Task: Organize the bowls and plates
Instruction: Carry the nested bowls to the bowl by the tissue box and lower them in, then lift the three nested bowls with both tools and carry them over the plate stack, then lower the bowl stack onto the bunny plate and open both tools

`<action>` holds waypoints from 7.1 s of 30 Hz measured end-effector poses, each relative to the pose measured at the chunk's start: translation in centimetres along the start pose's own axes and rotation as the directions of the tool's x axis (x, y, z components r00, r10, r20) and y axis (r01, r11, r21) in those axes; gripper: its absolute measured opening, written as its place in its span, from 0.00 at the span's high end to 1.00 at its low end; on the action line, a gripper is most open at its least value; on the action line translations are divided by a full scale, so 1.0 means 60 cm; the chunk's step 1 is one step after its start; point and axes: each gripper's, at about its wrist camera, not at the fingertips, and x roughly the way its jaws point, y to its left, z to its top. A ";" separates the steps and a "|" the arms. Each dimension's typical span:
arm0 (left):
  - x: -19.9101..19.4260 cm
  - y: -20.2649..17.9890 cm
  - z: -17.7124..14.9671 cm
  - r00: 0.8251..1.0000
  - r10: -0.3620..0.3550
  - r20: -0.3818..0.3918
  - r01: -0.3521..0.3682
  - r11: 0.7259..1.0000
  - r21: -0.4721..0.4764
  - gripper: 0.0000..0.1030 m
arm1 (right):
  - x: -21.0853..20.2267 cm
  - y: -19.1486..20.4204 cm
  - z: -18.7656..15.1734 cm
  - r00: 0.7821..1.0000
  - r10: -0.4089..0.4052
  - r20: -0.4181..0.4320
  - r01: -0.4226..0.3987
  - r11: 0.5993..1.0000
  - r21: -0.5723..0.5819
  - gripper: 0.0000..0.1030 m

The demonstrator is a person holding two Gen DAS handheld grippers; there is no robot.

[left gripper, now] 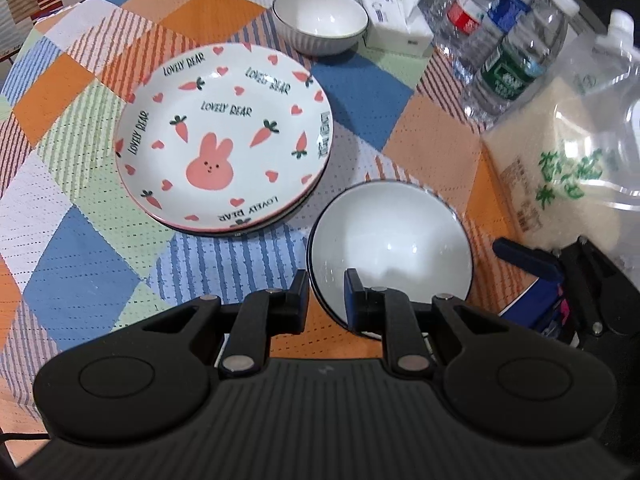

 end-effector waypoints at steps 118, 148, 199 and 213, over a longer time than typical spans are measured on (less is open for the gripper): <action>0.035 0.027 0.005 0.950 -0.192 -0.245 0.140 0.967 -0.215 0.87 | 0.053 -0.120 0.091 0.965 0.177 -0.196 -0.106 0.939 0.326 0.87; 0.010 0.078 -0.005 0.983 -0.165 -0.083 0.150 0.975 -0.163 0.56 | -0.018 -0.095 0.065 0.993 0.077 -0.084 -0.081 0.996 -0.042 0.34; 0.079 0.064 -0.073 0.960 -0.275 0.049 0.279 0.955 -0.104 0.56 | 0.147 -0.015 -0.063 0.968 0.248 0.048 -0.234 0.952 -0.196 0.04; -0.061 0.091 -0.025 0.972 -0.196 0.127 0.212 0.969 -0.125 0.56 | 0.103 0.011 0.030 0.945 0.293 0.146 -0.257 0.941 -0.220 0.04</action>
